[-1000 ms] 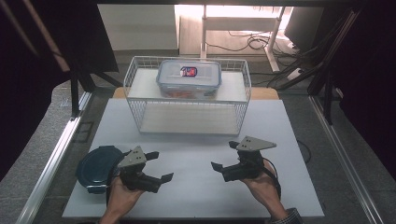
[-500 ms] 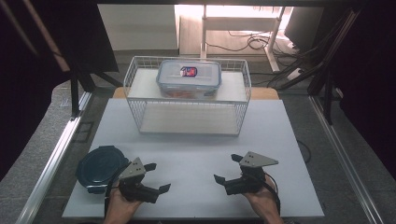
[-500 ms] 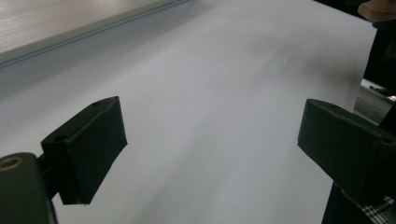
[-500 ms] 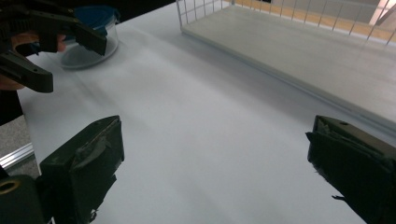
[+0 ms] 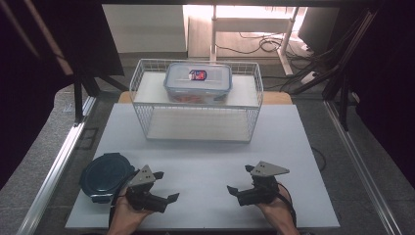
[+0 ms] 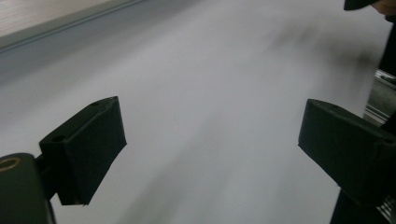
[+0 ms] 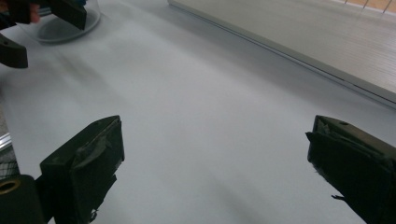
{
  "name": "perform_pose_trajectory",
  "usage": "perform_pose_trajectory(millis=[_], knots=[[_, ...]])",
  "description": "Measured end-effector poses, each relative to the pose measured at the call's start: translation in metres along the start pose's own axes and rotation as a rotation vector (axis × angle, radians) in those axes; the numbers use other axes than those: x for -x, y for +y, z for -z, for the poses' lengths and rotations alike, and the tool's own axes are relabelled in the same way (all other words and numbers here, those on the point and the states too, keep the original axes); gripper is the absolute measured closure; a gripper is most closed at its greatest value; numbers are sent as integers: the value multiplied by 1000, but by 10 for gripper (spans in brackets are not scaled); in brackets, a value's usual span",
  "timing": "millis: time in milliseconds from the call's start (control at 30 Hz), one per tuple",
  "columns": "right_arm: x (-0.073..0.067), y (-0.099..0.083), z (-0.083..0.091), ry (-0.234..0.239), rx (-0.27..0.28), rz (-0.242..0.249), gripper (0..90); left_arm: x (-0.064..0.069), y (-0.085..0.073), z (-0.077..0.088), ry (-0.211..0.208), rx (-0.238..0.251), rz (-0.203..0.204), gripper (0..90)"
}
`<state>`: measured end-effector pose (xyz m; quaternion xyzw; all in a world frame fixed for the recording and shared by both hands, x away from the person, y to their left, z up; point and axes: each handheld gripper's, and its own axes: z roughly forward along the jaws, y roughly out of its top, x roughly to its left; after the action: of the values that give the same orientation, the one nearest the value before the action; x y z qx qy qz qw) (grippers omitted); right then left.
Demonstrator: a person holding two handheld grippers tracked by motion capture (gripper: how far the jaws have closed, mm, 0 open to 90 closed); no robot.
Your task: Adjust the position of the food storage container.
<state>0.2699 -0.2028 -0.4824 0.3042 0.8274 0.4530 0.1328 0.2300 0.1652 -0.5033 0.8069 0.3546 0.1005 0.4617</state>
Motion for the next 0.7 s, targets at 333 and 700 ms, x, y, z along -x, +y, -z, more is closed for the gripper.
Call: perform_pose_trajectory(millis=[333,700], knots=[[1,-1,-3,-17,-20,17,40,-44,16,43,98,65,90,626],[0,-1,-5,-34,-37,35,49,-92,-4,98,278,91,157,900]])
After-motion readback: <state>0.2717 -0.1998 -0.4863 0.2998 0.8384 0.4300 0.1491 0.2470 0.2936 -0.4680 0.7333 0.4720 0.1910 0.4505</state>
